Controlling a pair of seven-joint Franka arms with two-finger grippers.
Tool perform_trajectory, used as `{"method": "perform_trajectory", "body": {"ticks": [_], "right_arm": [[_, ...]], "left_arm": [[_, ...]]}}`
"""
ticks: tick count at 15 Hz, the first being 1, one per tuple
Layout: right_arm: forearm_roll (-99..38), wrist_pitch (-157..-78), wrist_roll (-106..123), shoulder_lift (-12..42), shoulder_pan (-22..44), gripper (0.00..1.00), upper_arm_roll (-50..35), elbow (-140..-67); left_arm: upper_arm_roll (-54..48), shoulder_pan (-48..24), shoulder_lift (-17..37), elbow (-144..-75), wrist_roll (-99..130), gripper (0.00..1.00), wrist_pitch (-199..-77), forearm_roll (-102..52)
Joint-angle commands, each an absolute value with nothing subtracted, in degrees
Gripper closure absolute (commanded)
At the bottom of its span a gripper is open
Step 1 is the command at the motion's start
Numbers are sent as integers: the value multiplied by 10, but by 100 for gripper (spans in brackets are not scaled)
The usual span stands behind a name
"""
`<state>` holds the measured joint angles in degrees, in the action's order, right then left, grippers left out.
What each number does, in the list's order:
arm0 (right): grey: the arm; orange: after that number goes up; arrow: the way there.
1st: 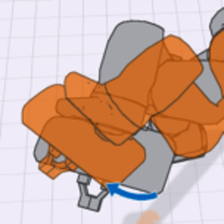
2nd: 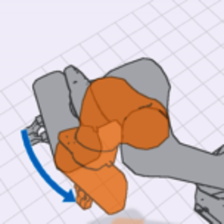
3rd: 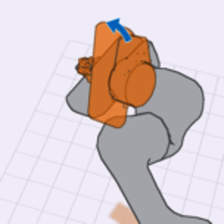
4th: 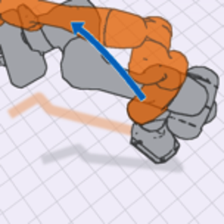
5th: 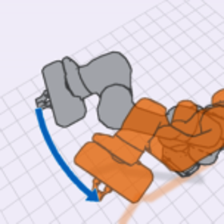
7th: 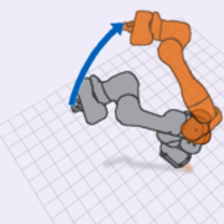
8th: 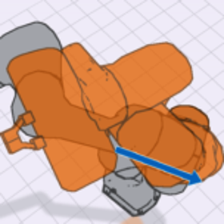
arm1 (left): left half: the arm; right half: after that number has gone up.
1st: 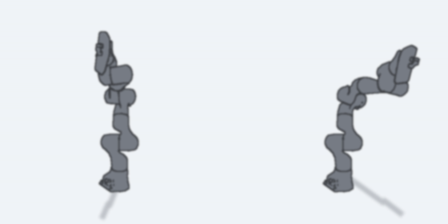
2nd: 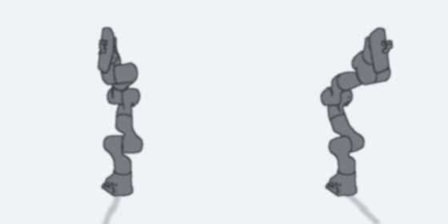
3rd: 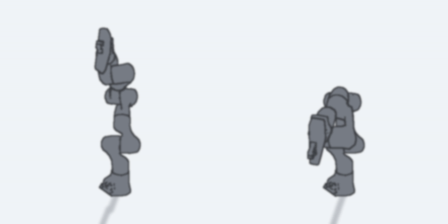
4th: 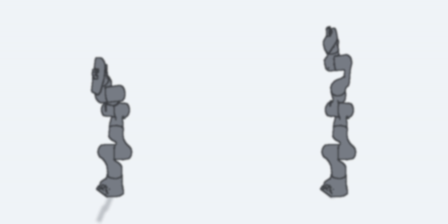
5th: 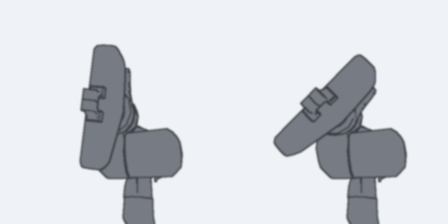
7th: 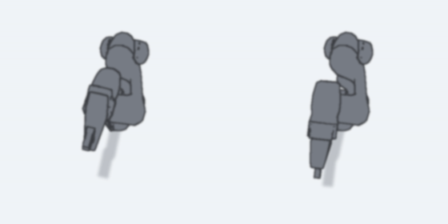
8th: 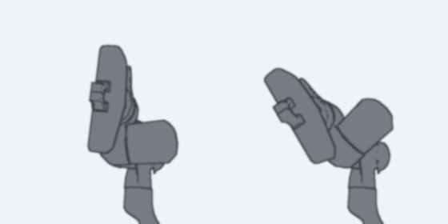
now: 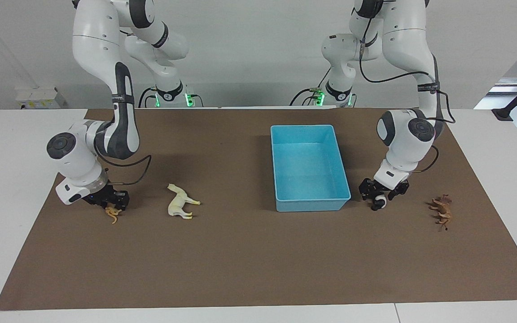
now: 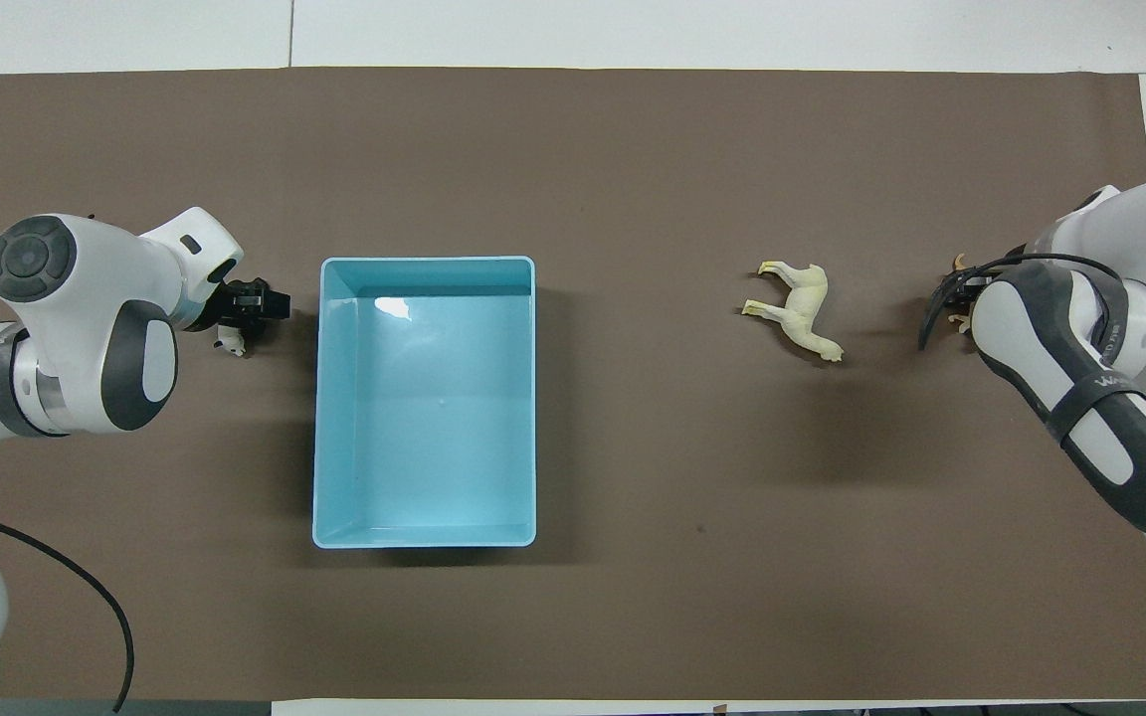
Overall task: Put all toys into storage box
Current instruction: 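Drop the panda into the box while the right gripper grasps the deer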
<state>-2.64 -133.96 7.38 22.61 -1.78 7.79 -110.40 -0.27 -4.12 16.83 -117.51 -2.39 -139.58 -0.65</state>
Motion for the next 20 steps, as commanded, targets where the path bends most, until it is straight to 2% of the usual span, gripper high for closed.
{"method": "perform_trajectory", "body": {"ticks": [1, 2, 3, 5, 7, 12, 14, 18, 19, 20], "right_arm": [[-35, -1359, 81, 223, -19, 100, 77, -1118], [-35, -1357, 82, 223, -19, 100, 77, -1117], [-35, -1354, 84, 223, -19, 100, 77, -1116], [-35, -1342, 84, 221, -18, 100, 77, -1108], [-35, -1318, 82, 210, -15, 100, 76, -1098], [-26, -1198, 83, 147, -14, 100, 77, -1048], [-25, -1125, 83, 126, -16, 100, 79, -1007], [-10, -1002, 83, 94, -15, 100, 81, -937], [-3, -988, 83, 80, -15, 100, 80, -935], [-2, -979, 83, 69, -15, 100, 79, -936]], "left_arm": [[-1, -40, 156, -1188, -33, 11, -1396, 4], [-1, -39, 156, -1188, -33, 27, -1395, 4], [-1, -39, 156, -1188, -33, 48, -1390, 4], [-1, -39, 156, -1179, -26, 100, -1363, 0], [1, -39, 156, -1157, -25, 100, -1333, -1], [-2, -47, 142, -1038, 9, 100, -1183, -1], [-7, -84, 126, -1003, 80, 100, -1128, -1], [-7, -189, 96, -1006, 278, 99, -1113, -1], [-7, -207, 91, -1011, 300, 98, -1106, -1], [-7, -220, 87, -1019, 313, 81, -1097, -1]]}}
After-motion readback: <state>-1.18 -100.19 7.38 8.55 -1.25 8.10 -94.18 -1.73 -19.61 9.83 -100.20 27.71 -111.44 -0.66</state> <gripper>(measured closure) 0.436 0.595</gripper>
